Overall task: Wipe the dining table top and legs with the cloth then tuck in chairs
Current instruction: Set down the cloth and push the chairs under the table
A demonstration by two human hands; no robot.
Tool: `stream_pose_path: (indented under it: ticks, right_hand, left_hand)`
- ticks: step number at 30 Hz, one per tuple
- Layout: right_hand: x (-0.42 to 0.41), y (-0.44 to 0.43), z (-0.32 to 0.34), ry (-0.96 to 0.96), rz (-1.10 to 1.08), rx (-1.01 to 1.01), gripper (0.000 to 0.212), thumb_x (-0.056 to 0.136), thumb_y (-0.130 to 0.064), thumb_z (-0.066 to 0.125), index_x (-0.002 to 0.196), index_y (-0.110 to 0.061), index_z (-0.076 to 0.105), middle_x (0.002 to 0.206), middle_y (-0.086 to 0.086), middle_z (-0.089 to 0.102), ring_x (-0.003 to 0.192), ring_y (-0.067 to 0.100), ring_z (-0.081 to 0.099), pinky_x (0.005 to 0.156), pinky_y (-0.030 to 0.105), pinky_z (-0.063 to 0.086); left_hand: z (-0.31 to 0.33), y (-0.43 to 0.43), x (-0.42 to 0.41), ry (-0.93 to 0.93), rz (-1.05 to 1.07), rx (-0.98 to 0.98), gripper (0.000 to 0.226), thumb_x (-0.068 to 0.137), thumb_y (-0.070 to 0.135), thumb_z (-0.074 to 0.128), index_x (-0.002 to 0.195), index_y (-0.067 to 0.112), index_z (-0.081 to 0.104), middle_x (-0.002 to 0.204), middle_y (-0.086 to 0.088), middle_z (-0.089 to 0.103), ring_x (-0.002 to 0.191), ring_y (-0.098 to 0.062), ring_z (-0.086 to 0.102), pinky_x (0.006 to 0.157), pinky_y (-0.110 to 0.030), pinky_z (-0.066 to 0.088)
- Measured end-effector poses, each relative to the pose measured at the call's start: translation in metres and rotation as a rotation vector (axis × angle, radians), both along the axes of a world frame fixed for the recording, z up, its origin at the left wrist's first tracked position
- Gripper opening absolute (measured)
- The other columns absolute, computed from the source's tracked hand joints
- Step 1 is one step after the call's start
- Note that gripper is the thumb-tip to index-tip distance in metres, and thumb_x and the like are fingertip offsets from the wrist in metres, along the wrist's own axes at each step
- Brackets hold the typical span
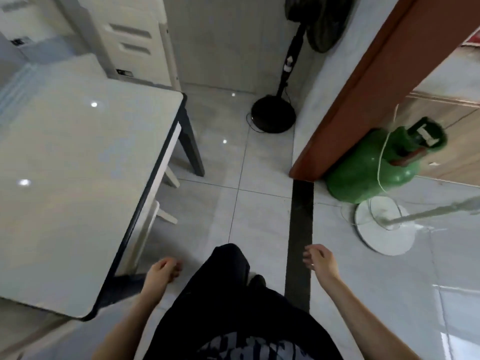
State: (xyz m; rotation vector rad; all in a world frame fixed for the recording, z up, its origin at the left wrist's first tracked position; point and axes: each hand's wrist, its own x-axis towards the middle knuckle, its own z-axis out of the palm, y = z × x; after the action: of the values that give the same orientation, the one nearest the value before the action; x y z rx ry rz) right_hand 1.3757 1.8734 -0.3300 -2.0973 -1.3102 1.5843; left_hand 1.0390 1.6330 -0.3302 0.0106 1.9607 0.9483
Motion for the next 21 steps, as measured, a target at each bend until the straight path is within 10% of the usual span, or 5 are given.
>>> stream_pose_path:
  ticks: [9,21]
  right_hand:
    - [-0.108,0.180,-0.002,0.049,0.151,0.039,0.024,0.098,-0.011,0.044,0.086,-0.015,0.065,0.087,0.011,0.067,0.077,0.025,0.064,0.069,0.033,0.052]
    - [-0.184,0.364,0.015,-0.045,0.113,0.024,0.021,0.099,-0.008,0.045,0.096,-0.005,0.066,0.085,0.013,0.067,0.078,0.031,0.064,0.080,0.044,0.053]
  left_hand:
    - [-0.022,0.094,-0.039,-0.096,0.216,-0.088,0.024,0.094,0.008,0.046,0.080,0.001,0.065,0.084,-0.023,0.064,0.075,-0.031,0.055,0.065,-0.035,0.040]
    - [0.024,0.373,-0.177,0.025,-0.030,0.057,0.023,0.092,0.013,0.048,0.083,0.009,0.068,0.083,-0.009,0.070,0.072,-0.022,0.059,0.066,-0.029,0.044]
